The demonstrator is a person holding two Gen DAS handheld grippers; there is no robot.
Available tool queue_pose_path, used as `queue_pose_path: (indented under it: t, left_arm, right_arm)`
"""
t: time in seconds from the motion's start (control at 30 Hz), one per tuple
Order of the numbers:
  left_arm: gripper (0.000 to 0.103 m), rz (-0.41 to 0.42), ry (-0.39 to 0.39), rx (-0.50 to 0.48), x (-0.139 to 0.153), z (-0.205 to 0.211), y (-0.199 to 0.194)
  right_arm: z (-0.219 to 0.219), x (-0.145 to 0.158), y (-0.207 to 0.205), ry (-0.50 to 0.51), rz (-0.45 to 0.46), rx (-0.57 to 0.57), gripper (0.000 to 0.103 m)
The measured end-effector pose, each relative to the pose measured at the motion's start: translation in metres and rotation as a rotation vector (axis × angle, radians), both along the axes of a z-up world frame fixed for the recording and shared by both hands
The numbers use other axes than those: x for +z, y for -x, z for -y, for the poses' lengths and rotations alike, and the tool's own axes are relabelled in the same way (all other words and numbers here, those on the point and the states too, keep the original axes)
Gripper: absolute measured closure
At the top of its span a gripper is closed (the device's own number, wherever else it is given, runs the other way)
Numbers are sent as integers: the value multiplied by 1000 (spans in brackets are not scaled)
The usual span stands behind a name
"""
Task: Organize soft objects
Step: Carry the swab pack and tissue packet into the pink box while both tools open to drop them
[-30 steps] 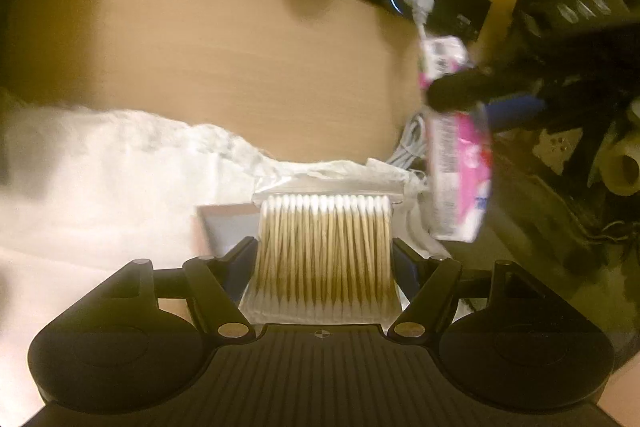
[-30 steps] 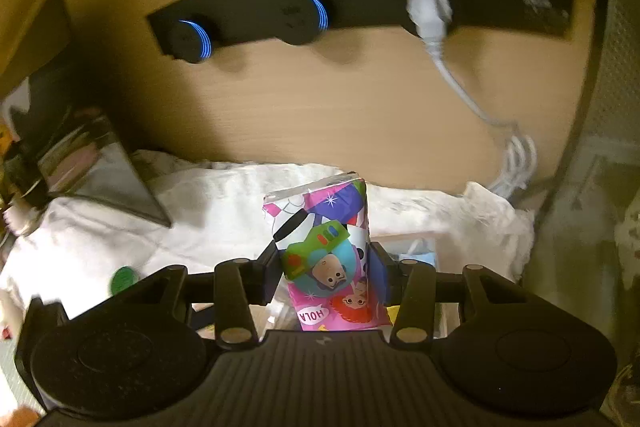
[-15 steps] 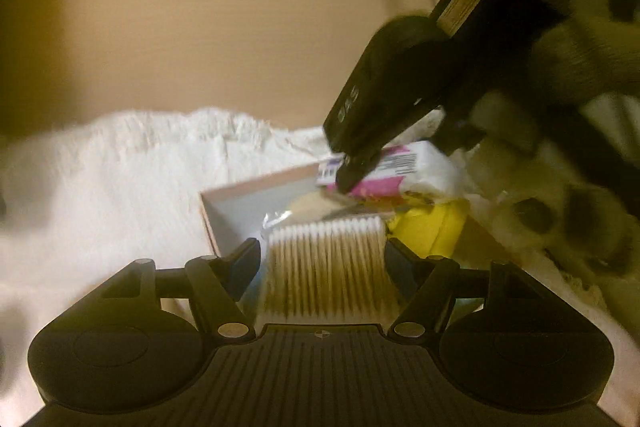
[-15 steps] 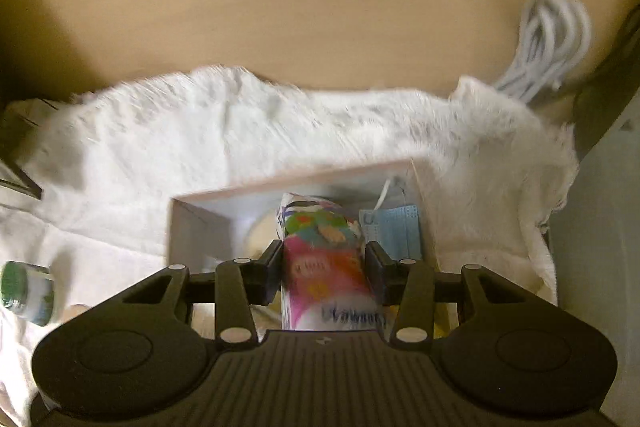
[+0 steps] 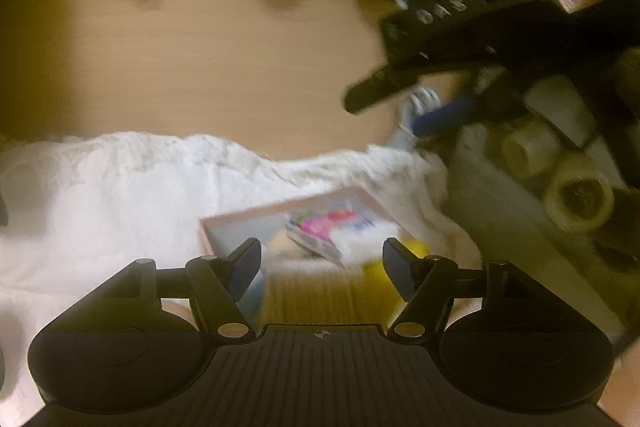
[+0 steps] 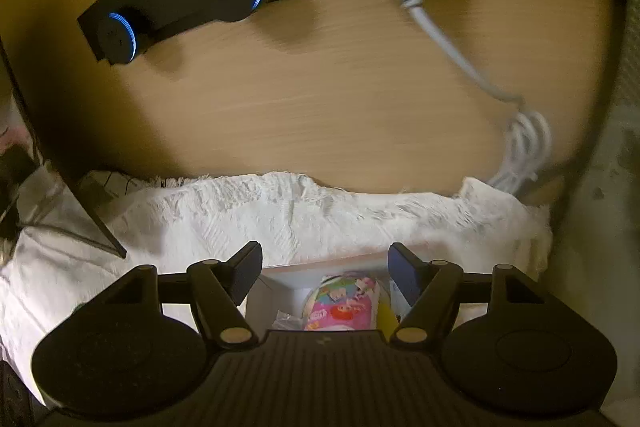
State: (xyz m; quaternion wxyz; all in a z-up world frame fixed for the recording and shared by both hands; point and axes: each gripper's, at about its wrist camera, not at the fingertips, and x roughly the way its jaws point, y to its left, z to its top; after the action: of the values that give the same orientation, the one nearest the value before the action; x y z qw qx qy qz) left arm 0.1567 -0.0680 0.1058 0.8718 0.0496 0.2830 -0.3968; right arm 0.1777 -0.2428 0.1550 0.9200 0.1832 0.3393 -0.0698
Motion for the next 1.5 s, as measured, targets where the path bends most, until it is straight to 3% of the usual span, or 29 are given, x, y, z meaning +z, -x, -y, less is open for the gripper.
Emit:
queue_pose_path:
  t: [0.1, 0.17, 0.23, 0.27, 0.4, 0.47, 0.57, 0.8, 0.93, 1.23, 1.33, 1.37, 1.5]
  left_arm:
    - [49, 11, -91, -40, -10, 16, 12]
    - [50, 5, -135, -37, -21, 25, 14]
    - [50, -20, -161, -27, -31, 28, 16]
    - [50, -25, -185, -27, -37, 30, 17]
    - [50, 18, -197, -40, -42, 32, 17]
    - [49, 15, -189, -39, -44, 31, 10]
    - [47, 30, -188, -51, -45, 33, 2]
    - [49, 38, -168, -92, -46, 31, -4]
    - [49, 27, -161, -86, -47, 30, -9]
    - [49, 12, -213, -49, -40, 40, -7]
    - [49, 23, -203, -38, -41, 37, -4]
    - [48, 19, -194, -30, -41, 36, -4]
    - [48, 3, -157, 17, -33, 32, -1]
  right_arm:
    - [3, -13, 0, -25, -23, -2, 39]
    - [3, -35, -12, -26, -96, 5, 67]
    - [2, -59, -20, -44, -176, 23, 73]
    - [1, -75, -25, -67, -206, 36, 72]
    - [5, -97, -30, -144, -162, 51, 72]
    - [6, -98, -37, -143, -173, 41, 71]
    - [2, -99, -40, -103, -194, 15, 62]
    - [-2, -89, -23, -24, -208, -41, 61]
    - [0, -91, -19, -40, -218, -65, 61]
    - [-9, -89, -28, 38, -242, -39, 57]
    - [-10, -93, -31, 68, -235, -35, 47]
    - [-7, -94, -33, 65, -237, -46, 42]
    - [4, -89, -17, -14, -178, -79, 41]
